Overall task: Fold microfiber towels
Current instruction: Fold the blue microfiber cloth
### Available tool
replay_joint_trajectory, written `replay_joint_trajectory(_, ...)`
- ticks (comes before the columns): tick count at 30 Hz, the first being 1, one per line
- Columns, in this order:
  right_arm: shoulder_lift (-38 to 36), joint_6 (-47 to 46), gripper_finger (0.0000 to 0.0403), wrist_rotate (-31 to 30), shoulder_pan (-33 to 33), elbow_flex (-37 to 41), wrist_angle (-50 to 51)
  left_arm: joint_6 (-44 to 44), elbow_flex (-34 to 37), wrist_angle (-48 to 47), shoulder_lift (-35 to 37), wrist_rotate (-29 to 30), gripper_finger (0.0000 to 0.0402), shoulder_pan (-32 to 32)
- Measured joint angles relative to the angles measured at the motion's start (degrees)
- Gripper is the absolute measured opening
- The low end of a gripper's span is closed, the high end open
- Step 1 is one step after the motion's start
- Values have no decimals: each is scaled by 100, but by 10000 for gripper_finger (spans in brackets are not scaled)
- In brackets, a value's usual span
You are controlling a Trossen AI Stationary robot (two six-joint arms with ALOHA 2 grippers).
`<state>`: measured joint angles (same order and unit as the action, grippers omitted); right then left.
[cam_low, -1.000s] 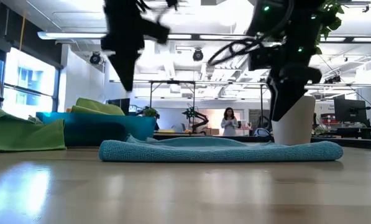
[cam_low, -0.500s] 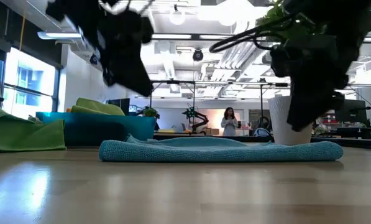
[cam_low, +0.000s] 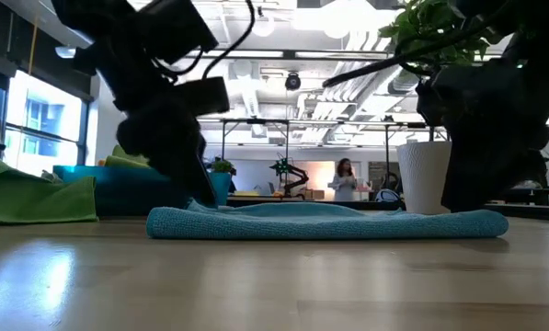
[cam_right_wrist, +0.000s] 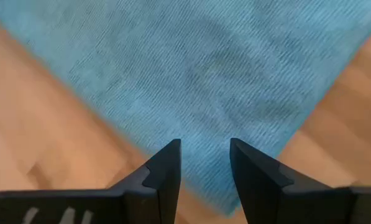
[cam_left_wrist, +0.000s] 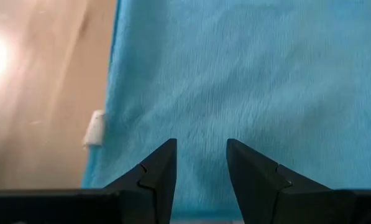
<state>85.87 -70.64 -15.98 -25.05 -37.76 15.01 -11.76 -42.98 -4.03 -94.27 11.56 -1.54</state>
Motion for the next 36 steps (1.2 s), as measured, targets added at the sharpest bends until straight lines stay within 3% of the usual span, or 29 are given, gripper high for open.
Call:
replay_joint_trajectory(6, 123, 222, 128, -683, 65, 7, 321, -594, -18, -60, -204, -119, 129, -75)
replay_joint_trajectory(10, 203, 675, 128, -954, 271, 4, 399, -1826, -18, 17, -215, -284, 129, -335)
replay_joint_trajectory(14, 179, 1144, 128, -1093, 593, 4, 504, -3088, -22, 192, -211, -48, 129, -840)
replay_joint_trajectory(21, -9, 1495, 128, -884, 974, 0, 556, -4200, -56, 295, -211, 390, 129, -1641)
replay_joint_trajectory(24, -144, 1341, 128, -485, 978, 0, 510, -3920, -218, 303, -211, 490, 129, -1848)
replay_joint_trajectory(28, -191, 510, 128, 347, 602, -2, 200, -2604, -396, 269, -211, 1068, 129, -1910)
replay_joint_trajectory(31, -111, -9, 128, 323, 188, -2, 0, -1859, -415, 244, -206, 1483, 129, -1809)
replay_joint_trajectory(36, 3, -809, 128, 25, -249, -2, 44, -1845, -379, -61, -325, 1514, 129, -1504)
